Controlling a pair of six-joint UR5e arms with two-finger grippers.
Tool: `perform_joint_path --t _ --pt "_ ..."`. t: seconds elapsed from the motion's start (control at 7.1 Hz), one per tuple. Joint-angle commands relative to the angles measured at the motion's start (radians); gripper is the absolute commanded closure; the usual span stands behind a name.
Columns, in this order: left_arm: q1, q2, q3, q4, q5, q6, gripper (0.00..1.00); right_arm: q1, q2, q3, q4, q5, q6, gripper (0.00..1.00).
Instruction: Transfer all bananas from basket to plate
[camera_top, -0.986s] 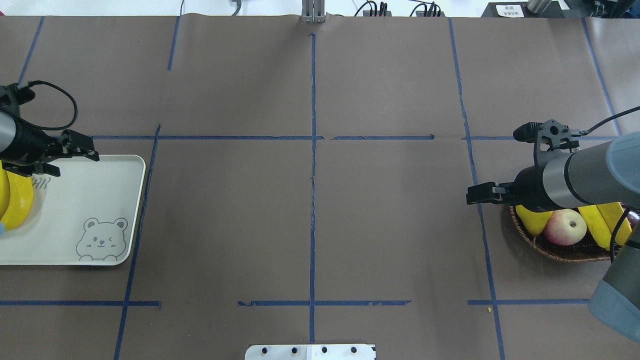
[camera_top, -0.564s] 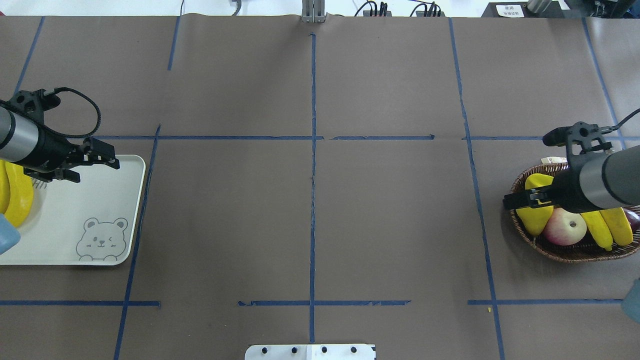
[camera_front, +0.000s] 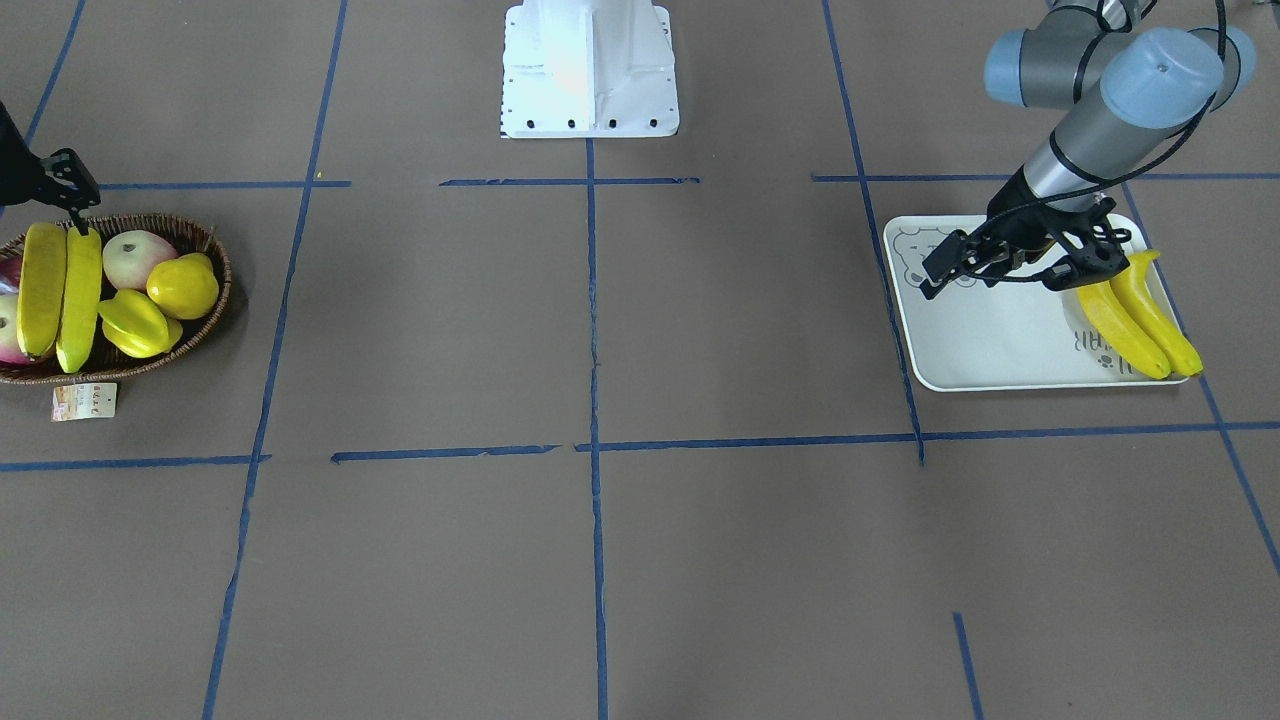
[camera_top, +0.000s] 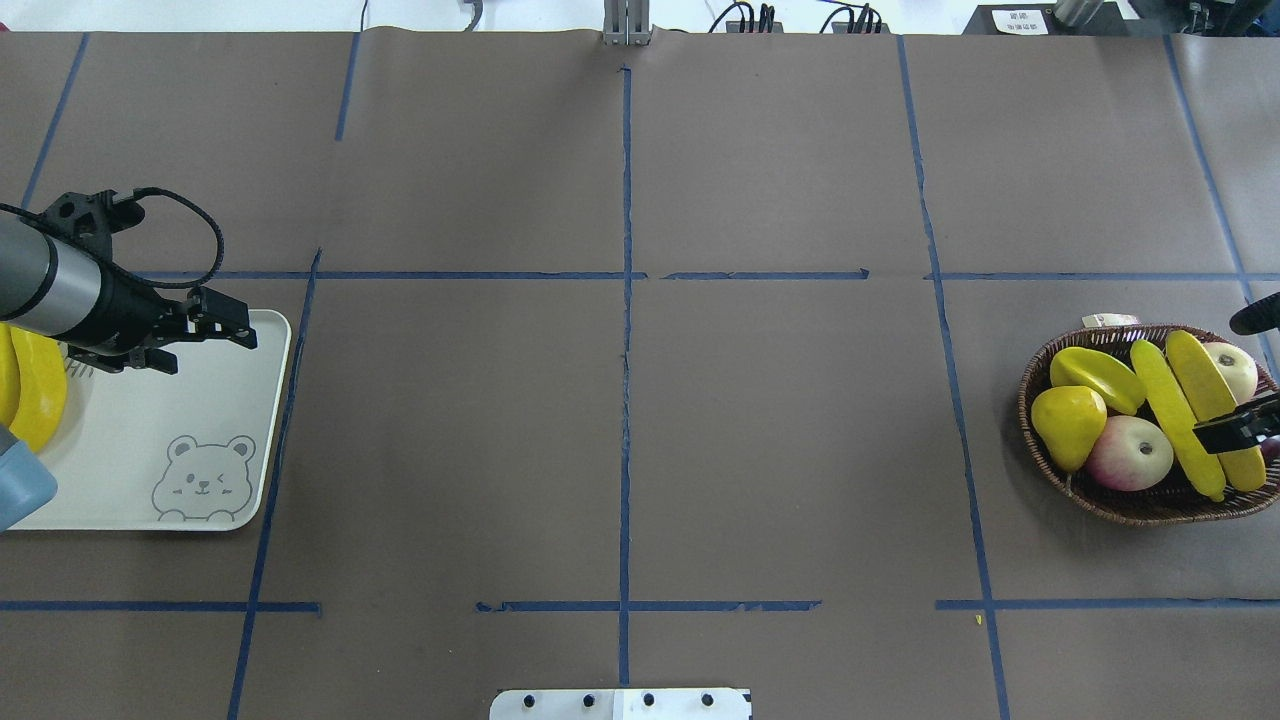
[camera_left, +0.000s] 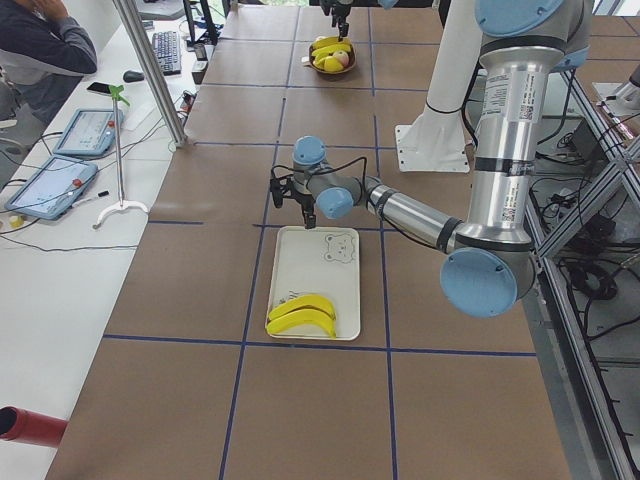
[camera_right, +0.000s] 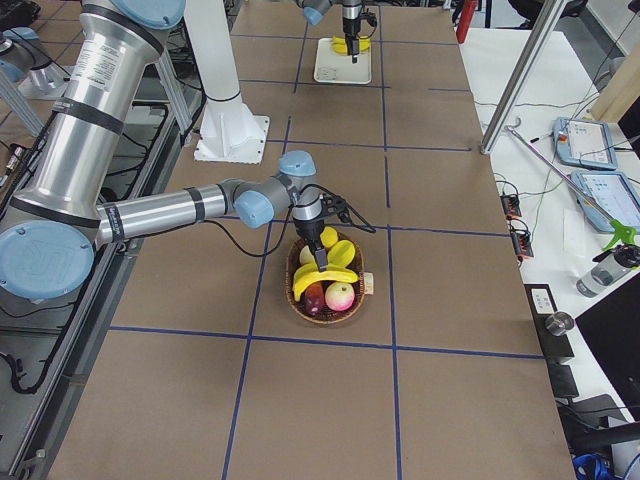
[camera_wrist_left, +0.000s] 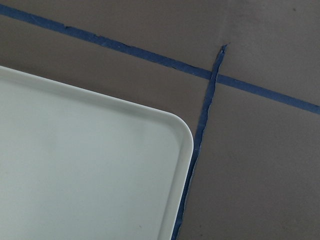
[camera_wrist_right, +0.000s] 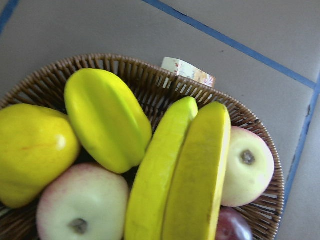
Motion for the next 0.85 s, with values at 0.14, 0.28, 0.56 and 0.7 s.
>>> perform_joint_path --t 0.14,0.28,0.56,0.7 --pt "0.001 -0.001 0.001 0.0 0.0 0.0 0.0 -0.004 0.005 -0.046 0.0 -0.027 -0.026 0.0" --pt "0.001 -0.001 0.001 0.0 0.0 0.0 0.0 -0.005 0.009 -0.048 -0.001 -0.023 -0.018 0.0" --pt "0.001 -0.001 0.001 0.0 0.0 0.0 0.0 -0.008 0.012 -0.063 -0.001 -0.02 -0.018 0.0" --pt "0.001 -0.001 0.002 0.0 0.0 0.0 0.0 -0.015 0.012 -0.075 -0.003 -0.02 -0.018 0.0"
